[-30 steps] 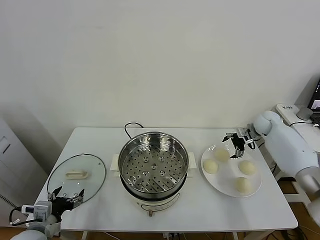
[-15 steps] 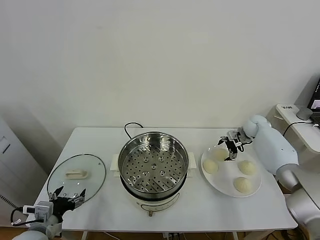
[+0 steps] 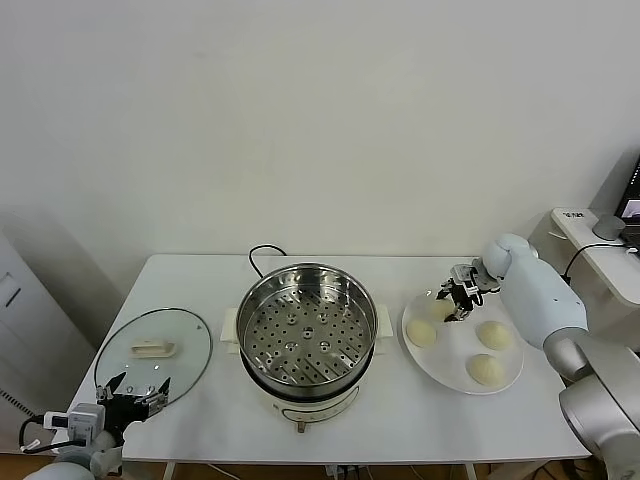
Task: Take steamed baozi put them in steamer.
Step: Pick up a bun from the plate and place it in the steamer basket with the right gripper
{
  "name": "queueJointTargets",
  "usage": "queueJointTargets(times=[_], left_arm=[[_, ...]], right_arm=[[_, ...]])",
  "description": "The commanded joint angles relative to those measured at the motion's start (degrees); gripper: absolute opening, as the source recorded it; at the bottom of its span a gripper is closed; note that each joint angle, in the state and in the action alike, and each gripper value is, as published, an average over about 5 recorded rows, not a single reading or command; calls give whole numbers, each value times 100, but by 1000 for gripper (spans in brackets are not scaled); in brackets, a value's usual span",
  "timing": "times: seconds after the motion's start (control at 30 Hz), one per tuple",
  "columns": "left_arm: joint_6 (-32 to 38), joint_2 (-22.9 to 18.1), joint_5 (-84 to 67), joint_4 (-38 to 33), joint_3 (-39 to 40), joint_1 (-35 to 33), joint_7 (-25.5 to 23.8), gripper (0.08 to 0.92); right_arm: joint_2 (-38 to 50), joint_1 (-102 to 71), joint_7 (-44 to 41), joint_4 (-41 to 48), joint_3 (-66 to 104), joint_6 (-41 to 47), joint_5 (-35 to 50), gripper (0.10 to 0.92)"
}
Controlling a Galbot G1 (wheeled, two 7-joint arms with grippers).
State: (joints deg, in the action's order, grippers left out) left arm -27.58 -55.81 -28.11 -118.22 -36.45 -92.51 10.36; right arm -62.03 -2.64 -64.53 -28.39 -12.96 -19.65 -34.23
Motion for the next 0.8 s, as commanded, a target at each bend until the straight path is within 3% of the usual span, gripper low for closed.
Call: queueJointTargets(times=[0.03,0.43,0.6,0.8], left_arm=[[-15,-27,14,-7,-3,-4,5,823],[-27,-64,93,-58,13,-18,7,823],[-19,-53,100,-60,22,-30,6,823],[-8,-35,104,-54,30,-26,8,823]], right_arm=[[182,54,-123,-288,-191,36,285,551],[1096,1715,-622,-2301,-2509,-134,2752,554],[752,2650,-824,-2481,-3145,-713,3438,560],[-226,3224,-912,-2258,-3436,-1824,3569,560]])
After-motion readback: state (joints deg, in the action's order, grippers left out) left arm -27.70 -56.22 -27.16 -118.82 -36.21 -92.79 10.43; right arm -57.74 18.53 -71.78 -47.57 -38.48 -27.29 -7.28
